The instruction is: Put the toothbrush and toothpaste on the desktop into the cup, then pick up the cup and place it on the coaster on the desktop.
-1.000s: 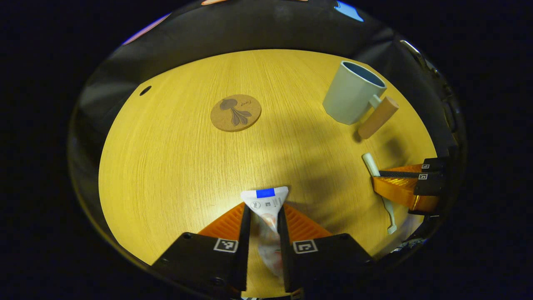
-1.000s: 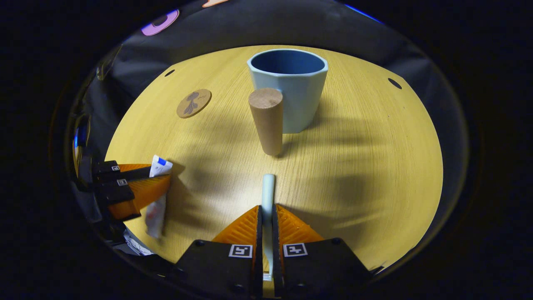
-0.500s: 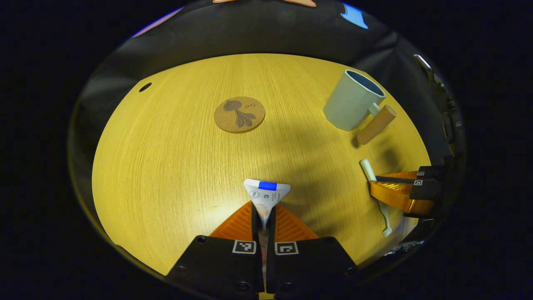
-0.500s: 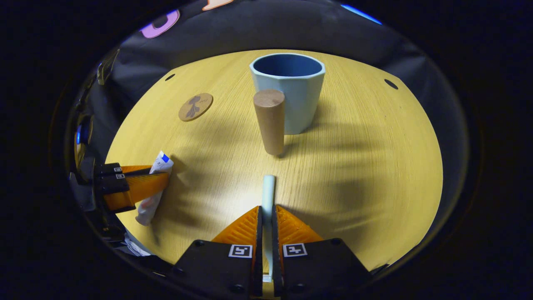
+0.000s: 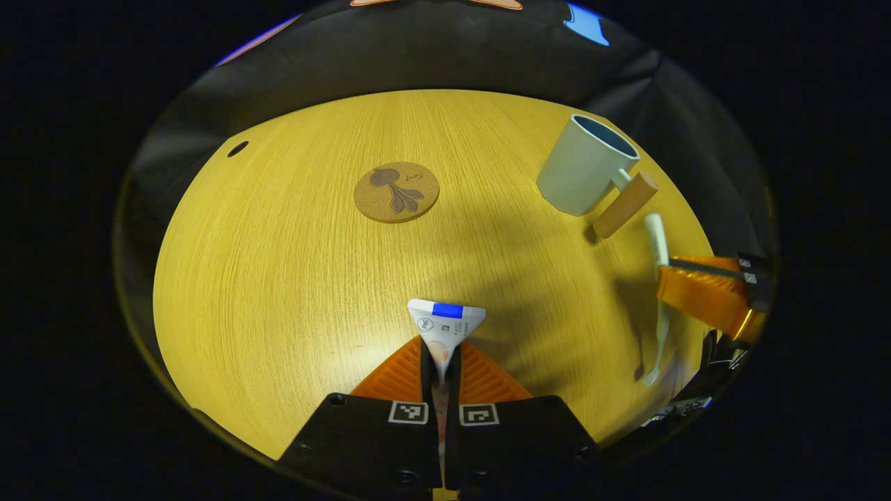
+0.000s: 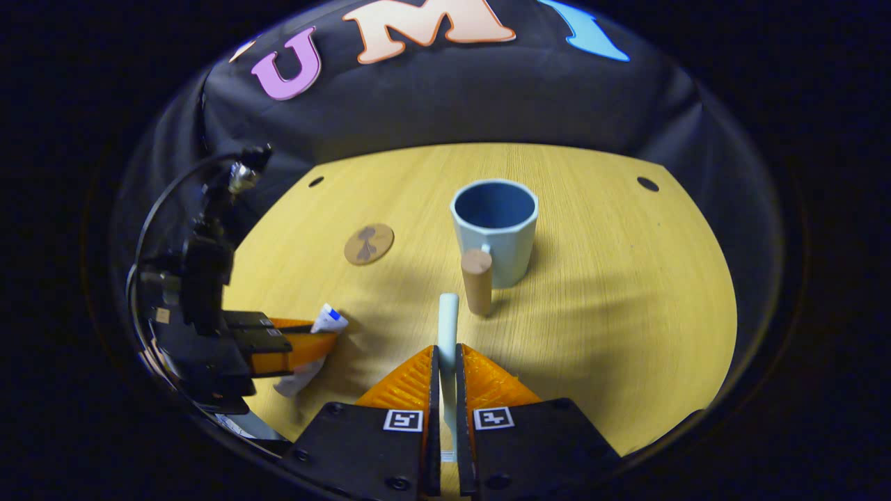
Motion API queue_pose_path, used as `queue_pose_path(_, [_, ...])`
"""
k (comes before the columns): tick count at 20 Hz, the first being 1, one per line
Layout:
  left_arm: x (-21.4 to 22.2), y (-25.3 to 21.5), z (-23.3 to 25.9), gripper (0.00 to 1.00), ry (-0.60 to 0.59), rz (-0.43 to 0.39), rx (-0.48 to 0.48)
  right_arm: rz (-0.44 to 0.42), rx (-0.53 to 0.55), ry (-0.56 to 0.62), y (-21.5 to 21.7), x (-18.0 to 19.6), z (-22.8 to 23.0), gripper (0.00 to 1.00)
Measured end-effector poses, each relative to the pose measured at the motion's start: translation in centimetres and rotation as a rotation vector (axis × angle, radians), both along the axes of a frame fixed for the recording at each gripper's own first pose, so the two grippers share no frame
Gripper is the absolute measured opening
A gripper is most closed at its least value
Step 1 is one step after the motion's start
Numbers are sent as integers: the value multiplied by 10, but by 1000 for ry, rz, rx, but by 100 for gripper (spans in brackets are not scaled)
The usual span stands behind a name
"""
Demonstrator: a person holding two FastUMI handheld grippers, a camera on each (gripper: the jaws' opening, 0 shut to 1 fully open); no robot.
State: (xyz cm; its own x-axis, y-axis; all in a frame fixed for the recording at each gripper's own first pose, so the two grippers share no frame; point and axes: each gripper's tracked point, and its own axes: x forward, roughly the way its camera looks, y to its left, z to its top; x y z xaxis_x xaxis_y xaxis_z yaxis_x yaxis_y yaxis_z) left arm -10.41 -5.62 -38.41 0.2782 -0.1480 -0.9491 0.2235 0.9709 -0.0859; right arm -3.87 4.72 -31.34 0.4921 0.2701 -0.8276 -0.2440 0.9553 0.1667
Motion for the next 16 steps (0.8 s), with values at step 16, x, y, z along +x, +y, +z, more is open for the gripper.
queue_pose_path(16, [0, 0, 1, 2, -3, -19, -17, -247, 172, -443, -8, 172, 123, 12])
